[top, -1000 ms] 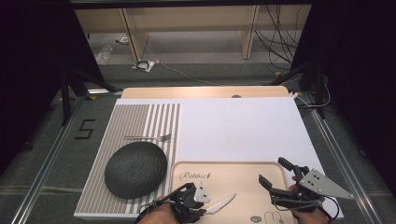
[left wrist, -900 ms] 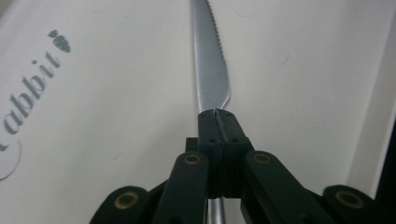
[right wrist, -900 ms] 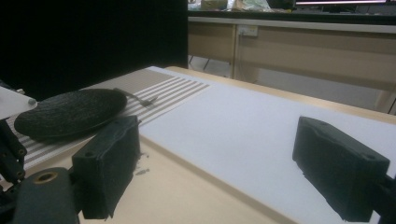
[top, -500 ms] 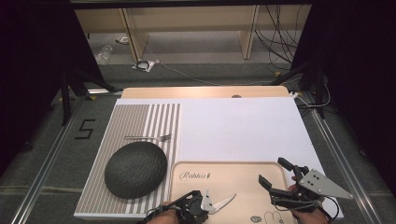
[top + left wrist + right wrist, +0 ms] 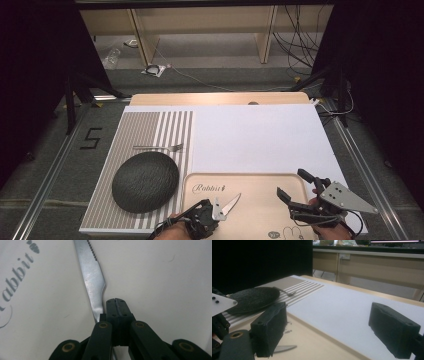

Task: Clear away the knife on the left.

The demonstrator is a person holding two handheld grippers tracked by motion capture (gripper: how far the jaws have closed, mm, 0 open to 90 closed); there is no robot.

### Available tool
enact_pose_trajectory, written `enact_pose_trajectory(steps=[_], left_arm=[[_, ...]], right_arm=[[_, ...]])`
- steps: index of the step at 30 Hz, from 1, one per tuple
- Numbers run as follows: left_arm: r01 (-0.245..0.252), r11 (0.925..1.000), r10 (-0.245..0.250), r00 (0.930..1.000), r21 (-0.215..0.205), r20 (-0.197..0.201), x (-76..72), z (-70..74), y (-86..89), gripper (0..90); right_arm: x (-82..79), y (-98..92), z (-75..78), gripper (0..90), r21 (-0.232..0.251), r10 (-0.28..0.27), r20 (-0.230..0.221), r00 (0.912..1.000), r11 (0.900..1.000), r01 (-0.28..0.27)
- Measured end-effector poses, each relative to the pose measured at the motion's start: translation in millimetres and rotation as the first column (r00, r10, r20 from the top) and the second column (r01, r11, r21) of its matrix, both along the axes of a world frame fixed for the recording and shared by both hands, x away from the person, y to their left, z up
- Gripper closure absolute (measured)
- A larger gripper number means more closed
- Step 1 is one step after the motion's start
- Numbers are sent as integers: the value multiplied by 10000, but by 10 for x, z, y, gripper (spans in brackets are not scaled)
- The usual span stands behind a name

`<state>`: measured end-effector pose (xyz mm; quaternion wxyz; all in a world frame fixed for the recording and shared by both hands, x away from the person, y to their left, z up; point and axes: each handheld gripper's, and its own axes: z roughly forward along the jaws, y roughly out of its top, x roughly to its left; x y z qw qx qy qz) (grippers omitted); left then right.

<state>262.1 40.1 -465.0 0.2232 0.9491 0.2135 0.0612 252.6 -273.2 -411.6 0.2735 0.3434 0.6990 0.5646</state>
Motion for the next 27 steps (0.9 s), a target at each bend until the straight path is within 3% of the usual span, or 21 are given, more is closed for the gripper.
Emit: enact_pose_trajectory(steps=[11, 27], left_arm=[[-568, 9982, 565, 9983, 172, 164, 83, 3, 124, 893], [-1139, 9931, 1140, 9935, 295, -8, 175, 11, 282, 893]], right_arm=[[0, -1, -1, 160, -34, -18, 1, 10000, 10000, 18], [4, 2, -6, 159, -40, -16, -40, 10000, 10000, 16]])
